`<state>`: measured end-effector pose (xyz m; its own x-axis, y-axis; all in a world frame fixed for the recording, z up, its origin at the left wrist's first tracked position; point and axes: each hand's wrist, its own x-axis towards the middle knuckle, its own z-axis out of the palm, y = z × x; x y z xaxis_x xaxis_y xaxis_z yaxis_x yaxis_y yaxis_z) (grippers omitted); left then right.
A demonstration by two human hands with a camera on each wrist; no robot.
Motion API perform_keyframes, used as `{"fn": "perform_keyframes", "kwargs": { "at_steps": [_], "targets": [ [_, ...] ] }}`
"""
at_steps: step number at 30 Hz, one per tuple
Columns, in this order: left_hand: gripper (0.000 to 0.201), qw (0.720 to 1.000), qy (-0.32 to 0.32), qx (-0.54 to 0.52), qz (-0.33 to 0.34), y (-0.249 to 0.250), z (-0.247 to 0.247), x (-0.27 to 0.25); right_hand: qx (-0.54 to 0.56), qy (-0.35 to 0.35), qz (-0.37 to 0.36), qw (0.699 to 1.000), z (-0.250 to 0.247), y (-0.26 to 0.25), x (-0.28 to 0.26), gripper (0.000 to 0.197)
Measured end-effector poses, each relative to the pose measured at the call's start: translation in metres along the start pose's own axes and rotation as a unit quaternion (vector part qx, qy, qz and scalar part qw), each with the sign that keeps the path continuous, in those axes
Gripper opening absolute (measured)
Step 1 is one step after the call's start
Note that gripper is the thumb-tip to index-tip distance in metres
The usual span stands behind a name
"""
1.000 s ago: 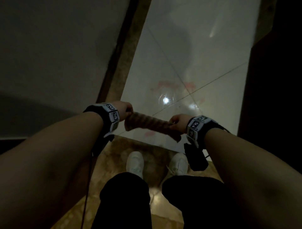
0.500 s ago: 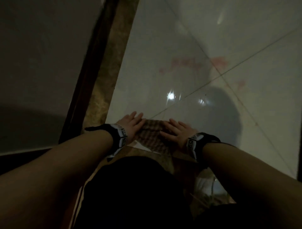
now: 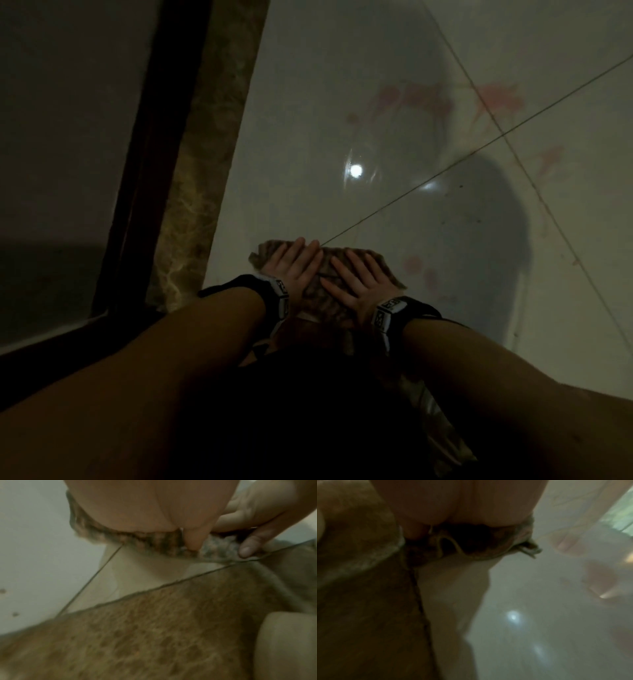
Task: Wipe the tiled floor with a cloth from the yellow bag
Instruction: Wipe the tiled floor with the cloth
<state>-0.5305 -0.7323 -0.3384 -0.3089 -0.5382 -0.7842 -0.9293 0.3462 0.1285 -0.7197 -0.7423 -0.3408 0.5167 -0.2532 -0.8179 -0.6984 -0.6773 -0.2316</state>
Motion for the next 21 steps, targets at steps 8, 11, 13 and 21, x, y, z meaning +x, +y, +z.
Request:
{"fn": "perform_keyframes", "kwargs": {
  "at_steps": [8,11,13,21],
  "targets": [
    [0.12,0.993,0.065,-0.066,-0.069,-0.052,0.019,0.005,-0.034,0.097,-0.09,0.991,-0.033,-0.004,0.045,0.098],
    [0.124,0.994,0.05,-0.053,-0.084,-0.063,0.016,0.009,-0.035,0.09,-0.092,0.991,-0.051,-0.001,0.052,0.103],
    [0.126,0.992,0.077,-0.038,-0.09,-0.064,0.004,0.011,-0.044,0.097,-0.089,0.99,-0.061,0.004,0.052,0.101],
    [0.115,0.985,0.019,-0.039,-0.17,-0.068,-0.059,0.045,-0.057,0.148,-0.033,0.987,-0.105,0.046,0.065,0.1]
  ]
}}
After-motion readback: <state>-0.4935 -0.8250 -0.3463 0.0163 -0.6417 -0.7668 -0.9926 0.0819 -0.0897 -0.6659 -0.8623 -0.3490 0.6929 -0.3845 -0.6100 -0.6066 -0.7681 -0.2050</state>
